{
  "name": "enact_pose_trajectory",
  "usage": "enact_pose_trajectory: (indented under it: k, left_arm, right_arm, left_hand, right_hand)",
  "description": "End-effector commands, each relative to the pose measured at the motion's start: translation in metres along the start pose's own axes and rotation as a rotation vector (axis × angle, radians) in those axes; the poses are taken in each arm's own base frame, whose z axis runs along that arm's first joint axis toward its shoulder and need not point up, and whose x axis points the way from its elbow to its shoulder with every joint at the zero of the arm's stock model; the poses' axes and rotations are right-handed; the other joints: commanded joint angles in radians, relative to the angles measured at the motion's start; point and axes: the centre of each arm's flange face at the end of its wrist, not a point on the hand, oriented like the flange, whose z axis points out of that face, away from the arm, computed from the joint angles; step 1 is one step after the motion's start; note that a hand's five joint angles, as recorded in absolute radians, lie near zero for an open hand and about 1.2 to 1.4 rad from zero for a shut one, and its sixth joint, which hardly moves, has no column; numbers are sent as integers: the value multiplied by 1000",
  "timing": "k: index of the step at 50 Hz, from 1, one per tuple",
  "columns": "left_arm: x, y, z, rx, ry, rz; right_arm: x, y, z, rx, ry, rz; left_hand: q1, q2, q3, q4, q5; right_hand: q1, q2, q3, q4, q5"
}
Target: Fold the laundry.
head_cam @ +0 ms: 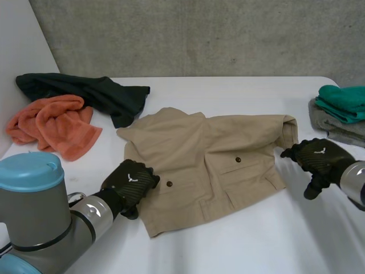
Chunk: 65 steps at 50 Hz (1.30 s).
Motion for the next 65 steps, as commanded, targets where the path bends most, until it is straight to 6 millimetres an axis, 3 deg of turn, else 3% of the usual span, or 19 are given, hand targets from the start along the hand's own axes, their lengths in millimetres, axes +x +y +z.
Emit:
enact_pose_trajectory:
  k: [1, 8, 11, 13, 17, 24, 32, 35, 36, 38, 41, 44, 49, 50, 51, 53, 58, 63, 65]
  left_arm:
    - [8, 1, 3, -3, 25, 6]
    - [5, 1, 8, 7, 13, -4]
    - [4, -1, 10, 29, -3, -2]
    - [2, -2, 11, 40, -14, -1]
    - [3, -6, 12, 59, -21, 3]
    - [15, -20, 10, 103, 10, -23]
    - [23, -41, 1, 173, 37, -105]
    - [24, -47, -2, 194, 36, -117]
    - [22, -50, -2, 207, 28, -112]
    - [20, -52, -1, 214, 18, -113]
    - [14, -57, 1, 227, -1, -114]
    - [9, -60, 5, 235, -22, -114]
    - [1, -64, 11, 238, -58, -107]
    - [1, -63, 13, 235, -62, -104]
    - [-1, -63, 15, 232, -69, -104]
    - [-9, -61, 23, 222, -96, -109]
    - [-42, -52, 42, 200, -172, -132]
    - [-80, -43, 60, 189, -243, -153]
    - [-97, -34, 71, 173, -269, -166]
  right_arm:
    - [-14, 15, 23, 40, -30, 27]
    - [-27, 21, 36, 82, -86, 14]
    - [-29, 21, 42, 114, -82, -1]
    - [-30, 22, 45, 126, -81, -8]
    - [-31, 22, 54, 164, -64, -30]
    - [-18, 11, 59, 228, 9, -73]
    - [31, -34, 78, 350, 174, -117]
    - [53, -47, 108, 393, 237, -148]
    - [57, -50, 113, 402, 249, -156]
    - [79, -61, 136, 451, 310, -160]
    - [91, -63, 160, 501, 343, -157]
    - [93, -61, 177, 538, 364, -152]
    - [87, -59, 189, 571, 370, -157]
    - [87, -60, 189, 577, 374, -157]
    - [88, -63, 186, 576, 389, -152]
    - [90, -67, 180, 563, 414, -143]
    - [91, -75, 141, 471, 439, -104]
    - [76, -88, 73, 347, 369, -63]
    - [68, -83, 59, 288, 329, -43]
  left_hand:
    - [267, 273, 273, 273, 274]
    - [584, 590, 590, 589, 591]
    - [829, 835, 835, 835, 837]
    - [830, 837, 836, 836, 838]
    - [830, 837, 836, 836, 838]
    - [830, 837, 836, 836, 838]
    - [830, 837, 836, 836, 838]
    - [6, 12, 12, 12, 13]
    - [-58, -52, -52, -52, -51]
    - [-97, -91, -91, -91, -89]
    - [-218, -211, -211, -212, -210]
    - [-215, -208, -208, -209, -207]
    - [-209, -202, -203, -203, -201]
    - [-209, -202, -203, -203, -201]
    - [-209, -202, -203, -203, -201]
    - [-209, -202, -203, -203, -201]
    - [-206, -199, -200, -200, -198]
    - [-203, -196, -197, -197, -195]
    - [-200, -194, -194, -194, -192]
  right_hand:
    - [83, 76, 70, 72, -234]
    - [338, 331, 325, 327, 21]
    - [500, 492, 487, 488, 183]
    - [561, 554, 548, 550, 244]
    - [1129, 1122, 1116, 1118, 813]
    - [1130, 1123, 1117, 1119, 813]
    - [1130, 1123, 1117, 1119, 813]
    - [1130, 1123, 1117, 1119, 813]
    - [1130, 1123, 1117, 1119, 813]
    - [1130, 1123, 1117, 1119, 813]
    - [1130, 1123, 1117, 1119, 813]
    - [1130, 1123, 1117, 1119, 813]
    - [1093, 1086, 1081, 1082, 777]
    - [866, 859, 853, 855, 549]
    - [396, 389, 383, 385, 79]
    - [-18, -25, -30, -29, -334]
    - [-92, -99, -104, -103, -408]
    - [-92, -99, -104, -103, -408]
    - [-92, -99, -104, -103, -408]
